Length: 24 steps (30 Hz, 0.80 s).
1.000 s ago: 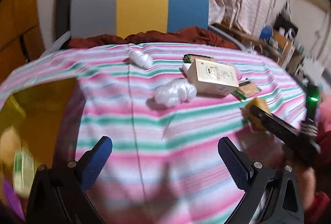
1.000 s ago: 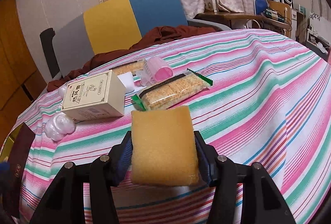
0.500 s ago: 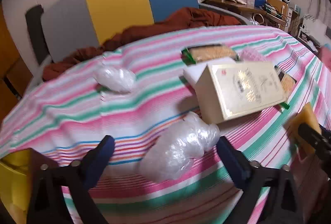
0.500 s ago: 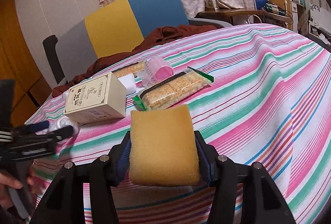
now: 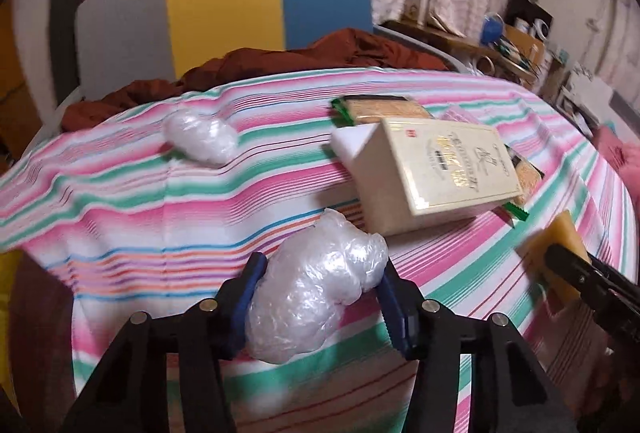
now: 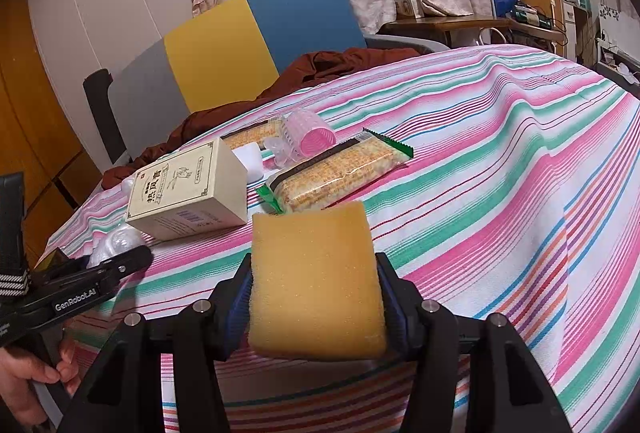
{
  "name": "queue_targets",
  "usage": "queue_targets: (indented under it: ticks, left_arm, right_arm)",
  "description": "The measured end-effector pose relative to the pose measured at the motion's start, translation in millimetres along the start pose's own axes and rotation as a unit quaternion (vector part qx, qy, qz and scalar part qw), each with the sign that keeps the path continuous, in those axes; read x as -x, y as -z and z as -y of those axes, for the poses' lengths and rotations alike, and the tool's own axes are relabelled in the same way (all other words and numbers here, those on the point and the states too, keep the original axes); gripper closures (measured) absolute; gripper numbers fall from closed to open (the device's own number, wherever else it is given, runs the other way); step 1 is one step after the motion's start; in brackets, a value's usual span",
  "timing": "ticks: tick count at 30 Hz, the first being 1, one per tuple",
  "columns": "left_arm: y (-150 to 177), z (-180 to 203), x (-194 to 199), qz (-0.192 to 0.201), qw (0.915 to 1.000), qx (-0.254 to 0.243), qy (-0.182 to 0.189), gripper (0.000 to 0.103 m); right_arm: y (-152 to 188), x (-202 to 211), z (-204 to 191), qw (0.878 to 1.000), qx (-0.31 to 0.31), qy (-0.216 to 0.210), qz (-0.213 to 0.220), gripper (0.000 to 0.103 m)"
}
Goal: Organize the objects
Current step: 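Grasp the plastic-wrapped bundle with the left tool while the right tool holds the sponge, then carry the bundle and sponge over the gold tray and open both tools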
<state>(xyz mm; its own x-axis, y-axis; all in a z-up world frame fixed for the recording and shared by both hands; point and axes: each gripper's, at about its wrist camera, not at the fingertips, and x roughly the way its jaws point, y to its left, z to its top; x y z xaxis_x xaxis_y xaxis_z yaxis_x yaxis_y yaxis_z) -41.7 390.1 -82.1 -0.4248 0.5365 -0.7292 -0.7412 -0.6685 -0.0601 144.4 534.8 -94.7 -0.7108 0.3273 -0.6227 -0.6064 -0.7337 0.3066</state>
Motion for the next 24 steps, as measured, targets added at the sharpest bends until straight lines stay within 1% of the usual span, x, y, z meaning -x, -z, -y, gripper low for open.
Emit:
queue_targets:
  ticks: [4, 12, 17, 20, 22, 24]
  left_arm:
    - [10.4, -6.4, 12.5, 0.017, 0.9996, 0.022, -0.004, 0.049]
    - [33.0, 1.2, 36.8, 0.040, 0.9989, 0.015, -0.020, 0.049]
    - [45.1, -0.3, 47.0, 0.042, 0.9985, 0.024, -0.027, 0.049]
    - [56.4, -2.2, 53.6, 0.040, 0.9983, 0.034, -0.027, 0.049]
    - [66.8, -5.2, 59.5, 0.038, 0.9979, 0.046, -0.026, 0.049]
    - [76.6, -8.9, 69.3, 0.046, 0.9968, 0.062, -0.020, 0.049]
  right_arm:
    - [0.2, 0.6, -1.3, 1.000, 0.002, 0.003, 0.000, 0.046]
    - [0.2, 0.7, -4.0, 1.000, 0.009, 0.012, -0.001, 0.046]
    - [0.5, 0.8, -5.9, 1.000, 0.014, 0.020, 0.000, 0.046]
    - [1.9, 4.9, -12.0, 0.998, 0.027, 0.047, 0.012, 0.047]
    - [3.2, 10.2, -16.5, 0.998, 0.039, 0.049, 0.027, 0.047]
    - [3.8, 13.7, -20.0, 0.997, 0.048, 0.050, 0.037, 0.047]
